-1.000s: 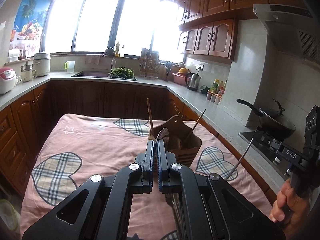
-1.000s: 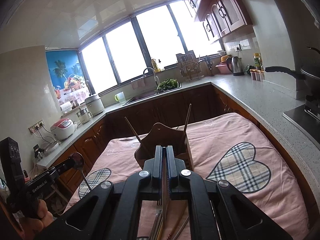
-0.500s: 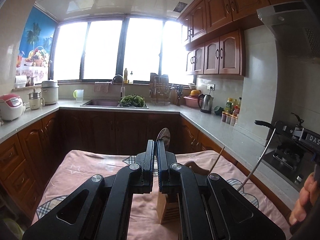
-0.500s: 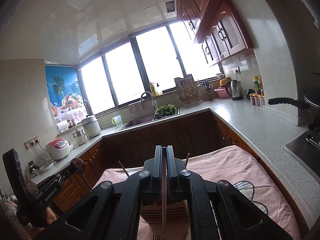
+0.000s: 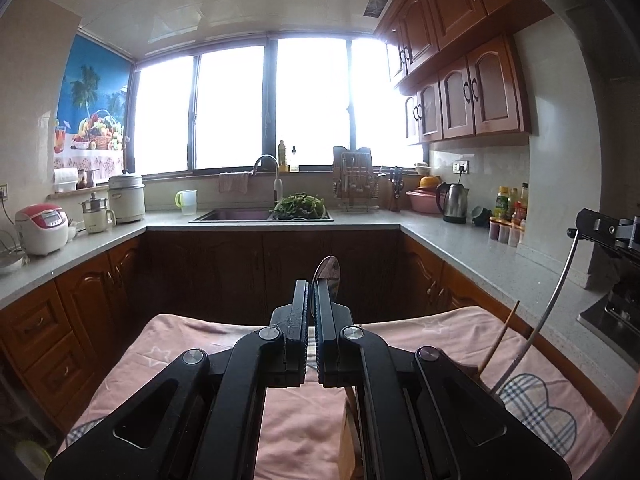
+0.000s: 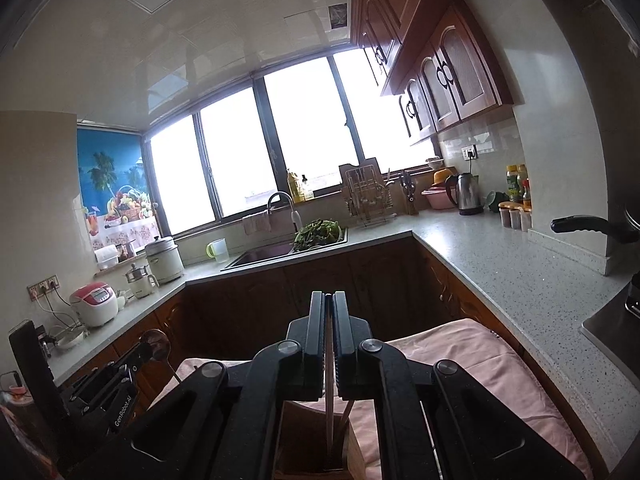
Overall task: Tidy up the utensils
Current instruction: 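Lower the spoon and chopstick into the holder and open both tools, then withdraw both tools from the holder toward the remaining forks and knives, then move both open tools down to the wooden chopsticks lying among the forks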
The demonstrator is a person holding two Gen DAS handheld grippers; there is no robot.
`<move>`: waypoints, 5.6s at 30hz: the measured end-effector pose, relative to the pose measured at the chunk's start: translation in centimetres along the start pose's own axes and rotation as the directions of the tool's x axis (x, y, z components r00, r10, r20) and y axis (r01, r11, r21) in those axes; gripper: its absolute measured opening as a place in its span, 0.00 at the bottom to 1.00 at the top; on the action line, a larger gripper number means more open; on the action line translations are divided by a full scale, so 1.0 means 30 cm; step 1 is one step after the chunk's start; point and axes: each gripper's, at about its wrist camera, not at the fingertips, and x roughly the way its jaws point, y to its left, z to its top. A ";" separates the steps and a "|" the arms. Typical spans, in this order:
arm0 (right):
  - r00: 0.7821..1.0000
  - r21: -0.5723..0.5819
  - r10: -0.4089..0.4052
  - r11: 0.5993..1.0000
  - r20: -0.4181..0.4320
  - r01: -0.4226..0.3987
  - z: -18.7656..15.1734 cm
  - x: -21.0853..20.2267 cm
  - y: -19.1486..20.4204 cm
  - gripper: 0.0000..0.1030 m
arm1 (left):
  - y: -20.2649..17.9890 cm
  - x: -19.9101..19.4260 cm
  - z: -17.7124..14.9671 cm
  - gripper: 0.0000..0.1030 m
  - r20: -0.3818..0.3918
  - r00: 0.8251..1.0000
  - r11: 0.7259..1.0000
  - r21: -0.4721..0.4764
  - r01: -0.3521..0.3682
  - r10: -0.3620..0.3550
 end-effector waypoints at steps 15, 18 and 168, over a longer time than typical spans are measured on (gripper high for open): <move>0.992 0.039 -0.021 0.999 -0.127 0.026 -0.188 0.140 -0.059 0.03 | -0.095 0.124 -0.176 0.02 -0.154 0.988 0.999 0.029 0.019 -0.014; 0.991 0.046 -0.027 0.998 -0.135 0.033 -0.198 0.146 -0.069 0.04 | -0.107 0.131 -0.196 0.02 -0.171 0.985 0.999 0.043 0.024 -0.017; 0.835 0.174 0.053 0.983 -0.548 0.051 -0.667 0.020 -0.195 0.06 | -0.177 -0.089 -0.645 0.62 -0.686 0.704 0.961 0.026 0.275 -0.183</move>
